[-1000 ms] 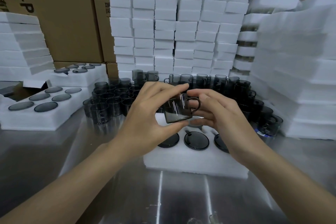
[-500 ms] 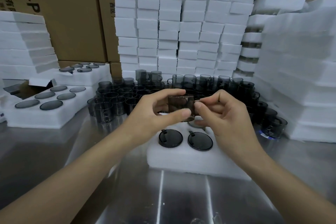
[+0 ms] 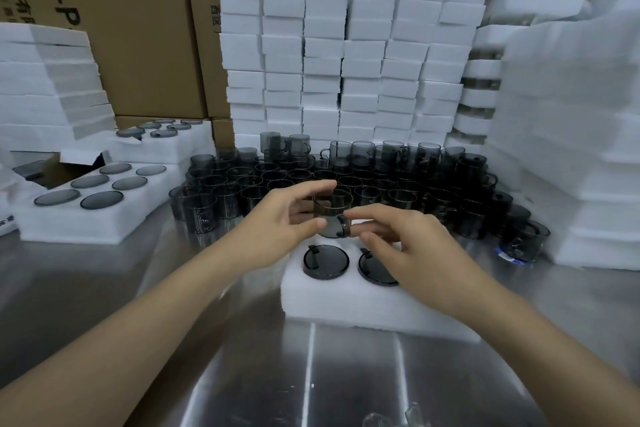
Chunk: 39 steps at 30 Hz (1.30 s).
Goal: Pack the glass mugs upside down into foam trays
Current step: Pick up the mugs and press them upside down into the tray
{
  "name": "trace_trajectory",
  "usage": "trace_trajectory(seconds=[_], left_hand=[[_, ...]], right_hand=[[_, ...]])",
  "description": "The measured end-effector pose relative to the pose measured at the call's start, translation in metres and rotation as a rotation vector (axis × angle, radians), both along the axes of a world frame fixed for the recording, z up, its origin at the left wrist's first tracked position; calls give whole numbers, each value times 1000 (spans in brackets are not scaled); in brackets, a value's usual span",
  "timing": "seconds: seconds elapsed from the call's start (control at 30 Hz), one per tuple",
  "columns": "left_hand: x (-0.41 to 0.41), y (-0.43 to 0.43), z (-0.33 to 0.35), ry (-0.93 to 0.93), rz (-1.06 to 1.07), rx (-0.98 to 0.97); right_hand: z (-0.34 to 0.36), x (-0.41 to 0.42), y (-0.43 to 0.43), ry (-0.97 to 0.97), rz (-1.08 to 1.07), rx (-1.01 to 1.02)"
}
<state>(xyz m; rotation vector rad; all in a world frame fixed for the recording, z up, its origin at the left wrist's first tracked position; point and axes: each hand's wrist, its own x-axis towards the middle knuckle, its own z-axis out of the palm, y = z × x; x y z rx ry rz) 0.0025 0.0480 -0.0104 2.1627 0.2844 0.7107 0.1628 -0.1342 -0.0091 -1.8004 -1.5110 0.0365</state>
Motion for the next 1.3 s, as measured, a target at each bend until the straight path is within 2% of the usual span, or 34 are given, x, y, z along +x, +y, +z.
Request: trace_trajectory(seconds=[0.2,0.6,0.9,1.1,1.2,1.3], left_hand=[[-1,1,0,74,25,164],[-4,11,-3,126,100,284],[-3,16,-12,247,154,305],[6,9,-11,303,79,207],[2,7,-9,315,104,246],[-6,6,-4,227,174,297]], right_hand=[[0,-4,-1,-157,-30,-77],[-5,0,1,-185,-34,-87],[-7,2,5,-221,-10,-172],[-8,1,7,-279,-23,-221],[-6,-1,5,-255,-16,-173],[5,7,-3,-110,-89,-1]])
